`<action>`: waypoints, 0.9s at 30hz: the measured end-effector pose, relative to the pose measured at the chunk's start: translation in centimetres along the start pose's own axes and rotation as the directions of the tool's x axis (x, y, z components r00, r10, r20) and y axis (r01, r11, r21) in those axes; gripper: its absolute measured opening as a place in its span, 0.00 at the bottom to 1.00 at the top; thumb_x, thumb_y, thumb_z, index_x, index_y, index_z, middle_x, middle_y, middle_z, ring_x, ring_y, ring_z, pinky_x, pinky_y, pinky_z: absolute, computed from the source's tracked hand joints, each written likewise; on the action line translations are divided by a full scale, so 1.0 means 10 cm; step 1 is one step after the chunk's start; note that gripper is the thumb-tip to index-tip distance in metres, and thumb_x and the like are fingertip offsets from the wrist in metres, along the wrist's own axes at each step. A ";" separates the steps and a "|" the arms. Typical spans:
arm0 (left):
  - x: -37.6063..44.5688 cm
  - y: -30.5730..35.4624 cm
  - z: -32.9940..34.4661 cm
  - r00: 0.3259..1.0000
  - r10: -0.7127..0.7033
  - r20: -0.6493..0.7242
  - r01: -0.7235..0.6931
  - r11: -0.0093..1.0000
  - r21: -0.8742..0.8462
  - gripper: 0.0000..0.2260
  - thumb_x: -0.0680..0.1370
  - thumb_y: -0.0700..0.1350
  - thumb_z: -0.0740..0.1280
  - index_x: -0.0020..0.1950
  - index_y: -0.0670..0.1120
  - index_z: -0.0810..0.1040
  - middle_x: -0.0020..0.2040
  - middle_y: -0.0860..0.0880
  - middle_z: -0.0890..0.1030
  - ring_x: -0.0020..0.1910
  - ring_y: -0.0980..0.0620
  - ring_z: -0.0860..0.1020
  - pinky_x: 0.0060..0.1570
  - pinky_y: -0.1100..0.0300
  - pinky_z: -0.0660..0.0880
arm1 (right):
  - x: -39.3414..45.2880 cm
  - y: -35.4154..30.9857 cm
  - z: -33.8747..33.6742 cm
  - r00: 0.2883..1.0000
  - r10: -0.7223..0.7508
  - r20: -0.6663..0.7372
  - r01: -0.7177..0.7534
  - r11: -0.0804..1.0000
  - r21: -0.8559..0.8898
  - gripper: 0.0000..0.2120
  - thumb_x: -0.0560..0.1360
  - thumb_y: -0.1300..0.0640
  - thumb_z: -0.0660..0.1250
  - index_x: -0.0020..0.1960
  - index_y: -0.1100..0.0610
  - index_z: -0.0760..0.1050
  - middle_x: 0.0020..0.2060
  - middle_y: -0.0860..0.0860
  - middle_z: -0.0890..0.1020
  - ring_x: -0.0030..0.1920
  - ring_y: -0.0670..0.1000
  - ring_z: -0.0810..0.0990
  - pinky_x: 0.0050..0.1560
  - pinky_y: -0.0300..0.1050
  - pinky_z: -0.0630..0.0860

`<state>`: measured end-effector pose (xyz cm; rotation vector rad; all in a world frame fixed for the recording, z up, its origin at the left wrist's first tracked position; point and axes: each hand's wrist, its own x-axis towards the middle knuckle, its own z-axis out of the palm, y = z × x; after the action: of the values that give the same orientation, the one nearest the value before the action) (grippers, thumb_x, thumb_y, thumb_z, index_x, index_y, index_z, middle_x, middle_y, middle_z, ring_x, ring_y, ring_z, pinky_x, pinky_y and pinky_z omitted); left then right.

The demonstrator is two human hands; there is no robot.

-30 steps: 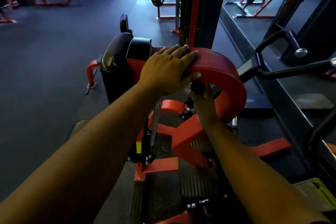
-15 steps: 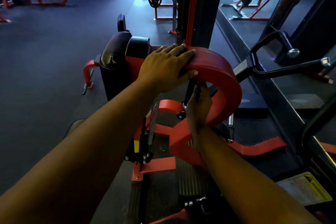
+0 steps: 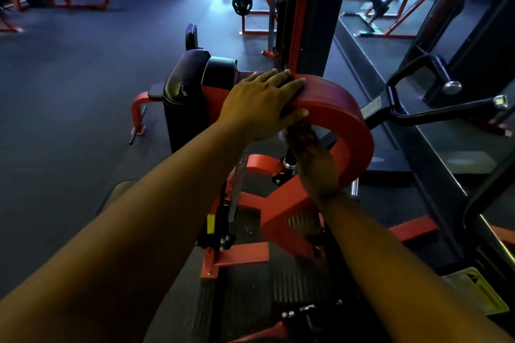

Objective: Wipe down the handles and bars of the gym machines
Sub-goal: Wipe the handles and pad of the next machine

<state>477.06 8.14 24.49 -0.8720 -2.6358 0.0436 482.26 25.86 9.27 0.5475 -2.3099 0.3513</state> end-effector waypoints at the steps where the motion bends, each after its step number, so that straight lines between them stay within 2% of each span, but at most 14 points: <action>1: 0.00 0.01 0.00 1.000 0.000 0.002 0.000 1.000 -0.003 0.34 0.81 0.72 0.50 0.83 0.57 0.57 0.83 0.48 0.61 0.81 0.43 0.60 0.77 0.43 0.60 | -0.01 0.17 0.08 0.996 -0.085 0.027 0.086 0.996 -0.040 0.22 0.80 0.66 0.57 0.73 0.61 0.73 0.72 0.58 0.74 0.73 0.61 0.72 0.73 0.63 0.68; 4: 0.00 0.00 0.01 1.000 0.010 -0.010 -0.010 1.000 -0.007 0.34 0.81 0.72 0.51 0.83 0.57 0.57 0.82 0.48 0.62 0.81 0.43 0.61 0.76 0.44 0.61 | -0.05 0.30 0.18 0.989 -0.116 0.095 0.129 0.980 -0.149 0.21 0.87 0.63 0.48 0.72 0.60 0.75 0.74 0.56 0.73 0.77 0.59 0.65 0.73 0.69 0.64; 6: -0.01 -0.02 0.01 1.000 0.008 -0.017 -0.009 1.000 -0.006 0.34 0.81 0.72 0.51 0.83 0.56 0.58 0.82 0.48 0.63 0.80 0.43 0.62 0.76 0.44 0.61 | -0.20 0.27 0.31 0.974 -0.118 0.193 0.164 0.956 -0.244 0.21 0.84 0.63 0.51 0.71 0.58 0.76 0.74 0.53 0.73 0.79 0.55 0.60 0.77 0.69 0.55; 9: -0.01 -0.01 0.00 1.000 0.008 -0.010 -0.008 1.000 0.000 0.34 0.81 0.72 0.50 0.83 0.56 0.58 0.82 0.48 0.63 0.80 0.43 0.62 0.76 0.43 0.61 | -0.40 0.22 0.43 0.929 -0.154 0.336 0.240 0.942 -0.233 0.21 0.79 0.61 0.54 0.67 0.57 0.79 0.70 0.53 0.78 0.77 0.54 0.65 0.78 0.67 0.45; 11: -0.01 0.00 0.01 1.000 0.013 -0.016 -0.013 1.000 0.003 0.34 0.81 0.71 0.50 0.83 0.56 0.58 0.82 0.47 0.63 0.80 0.43 0.62 0.76 0.43 0.61 | -0.47 0.17 0.36 0.916 -0.179 0.359 0.272 0.935 -0.227 0.21 0.80 0.61 0.54 0.67 0.57 0.79 0.70 0.54 0.78 0.75 0.55 0.70 0.80 0.64 0.43; 14: 0.01 -0.02 0.00 1.000 0.012 -0.027 -0.012 1.000 0.009 0.34 0.81 0.72 0.50 0.83 0.56 0.58 0.82 0.47 0.63 0.80 0.42 0.62 0.76 0.43 0.62 | -0.21 0.20 0.13 0.975 -0.049 0.215 0.091 0.978 -0.187 0.22 0.83 0.57 0.52 0.72 0.58 0.75 0.73 0.57 0.74 0.74 0.60 0.72 0.78 0.59 0.58; 16: 0.00 -0.02 0.01 1.000 0.012 -0.017 -0.012 1.000 0.004 0.34 0.81 0.72 0.50 0.83 0.56 0.58 0.82 0.47 0.63 0.80 0.42 0.63 0.76 0.43 0.62 | -0.02 0.30 0.00 0.988 -0.043 0.146 0.069 0.982 -0.177 0.23 0.81 0.56 0.54 0.74 0.57 0.73 0.73 0.56 0.74 0.73 0.59 0.71 0.73 0.59 0.65; 18: -0.01 -0.02 0.02 1.000 0.014 -0.018 -0.014 1.000 -0.002 0.34 0.81 0.72 0.50 0.83 0.56 0.58 0.82 0.46 0.63 0.80 0.42 0.62 0.76 0.43 0.61 | -0.01 0.43 0.04 0.990 -0.097 0.104 0.116 0.974 -0.193 0.24 0.81 0.61 0.56 0.76 0.53 0.70 0.75 0.51 0.72 0.75 0.57 0.70 0.68 0.61 0.69; 20: -0.01 -0.01 0.01 1.000 0.017 -0.017 -0.017 1.000 -0.007 0.34 0.81 0.72 0.50 0.83 0.56 0.58 0.82 0.47 0.63 0.80 0.43 0.62 0.76 0.43 0.61 | -0.09 0.53 0.13 0.989 -0.104 0.109 0.124 0.973 -0.194 0.25 0.84 0.64 0.50 0.79 0.52 0.67 0.78 0.50 0.67 0.78 0.57 0.64 0.72 0.65 0.66; 22: 0.00 0.00 0.00 1.000 0.014 -0.014 -0.014 1.000 -0.004 0.34 0.81 0.72 0.50 0.83 0.56 0.58 0.82 0.47 0.63 0.80 0.43 0.62 0.76 0.44 0.61 | -0.23 0.52 0.26 0.990 -0.105 0.099 0.122 0.976 -0.183 0.25 0.83 0.67 0.51 0.78 0.56 0.68 0.78 0.52 0.67 0.79 0.61 0.62 0.75 0.67 0.61; 24: -0.01 0.00 -0.01 1.000 0.008 -0.008 -0.008 1.000 -0.005 0.34 0.81 0.72 0.50 0.83 0.56 0.58 0.82 0.47 0.62 0.80 0.43 0.62 0.76 0.44 0.61 | -0.35 0.45 0.37 0.986 -0.100 0.136 0.124 0.975 -0.182 0.24 0.81 0.67 0.54 0.75 0.57 0.71 0.75 0.53 0.71 0.76 0.64 0.66 0.76 0.66 0.62; 27: -0.03 0.00 -0.02 1.000 0.007 -0.009 -0.007 1.000 -0.009 0.34 0.81 0.72 0.51 0.83 0.56 0.58 0.82 0.47 0.62 0.81 0.43 0.61 0.76 0.44 0.61 | -0.52 0.35 0.50 0.964 -0.019 0.264 0.055 0.990 -0.129 0.23 0.79 0.63 0.55 0.71 0.56 0.75 0.70 0.55 0.77 0.69 0.64 0.76 0.68 0.64 0.74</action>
<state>477.32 7.99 24.55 -0.8821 -2.6264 0.0291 481.01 28.37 1.78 0.5981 -2.5507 0.1059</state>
